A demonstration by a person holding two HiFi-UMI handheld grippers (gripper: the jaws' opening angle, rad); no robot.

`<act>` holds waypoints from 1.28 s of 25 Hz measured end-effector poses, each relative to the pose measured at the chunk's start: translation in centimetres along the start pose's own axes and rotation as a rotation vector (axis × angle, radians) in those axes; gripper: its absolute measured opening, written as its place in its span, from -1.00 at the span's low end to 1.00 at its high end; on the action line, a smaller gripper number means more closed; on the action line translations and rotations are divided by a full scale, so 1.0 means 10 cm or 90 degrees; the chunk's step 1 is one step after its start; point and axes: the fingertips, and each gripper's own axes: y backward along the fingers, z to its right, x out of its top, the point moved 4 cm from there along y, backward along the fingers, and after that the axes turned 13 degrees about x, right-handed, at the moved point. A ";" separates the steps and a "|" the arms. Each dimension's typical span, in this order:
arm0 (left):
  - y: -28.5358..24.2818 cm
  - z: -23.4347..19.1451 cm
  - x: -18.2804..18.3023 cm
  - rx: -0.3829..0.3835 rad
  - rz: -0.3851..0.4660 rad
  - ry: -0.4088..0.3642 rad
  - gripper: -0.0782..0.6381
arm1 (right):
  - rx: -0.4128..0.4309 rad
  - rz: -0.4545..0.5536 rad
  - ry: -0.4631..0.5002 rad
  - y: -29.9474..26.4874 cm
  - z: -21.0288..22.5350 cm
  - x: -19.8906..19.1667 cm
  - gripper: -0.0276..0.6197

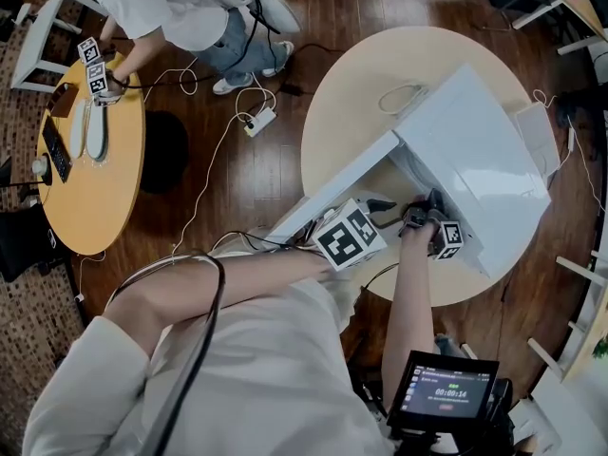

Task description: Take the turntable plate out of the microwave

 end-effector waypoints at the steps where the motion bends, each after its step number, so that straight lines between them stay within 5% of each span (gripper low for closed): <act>1: -0.01 0.00 -0.01 0.001 -0.006 0.003 -0.41 | 0.000 0.001 -0.002 0.00 0.00 0.00 -0.87; 12: -0.45 -0.06 -0.17 0.016 -0.034 0.052 -0.41 | 0.017 -0.021 -0.015 0.07 0.05 -0.03 -0.87; 32: -1.55 -0.44 -0.62 0.138 -0.044 0.294 -0.41 | 0.050 -0.058 -0.047 0.26 0.22 -0.09 -0.88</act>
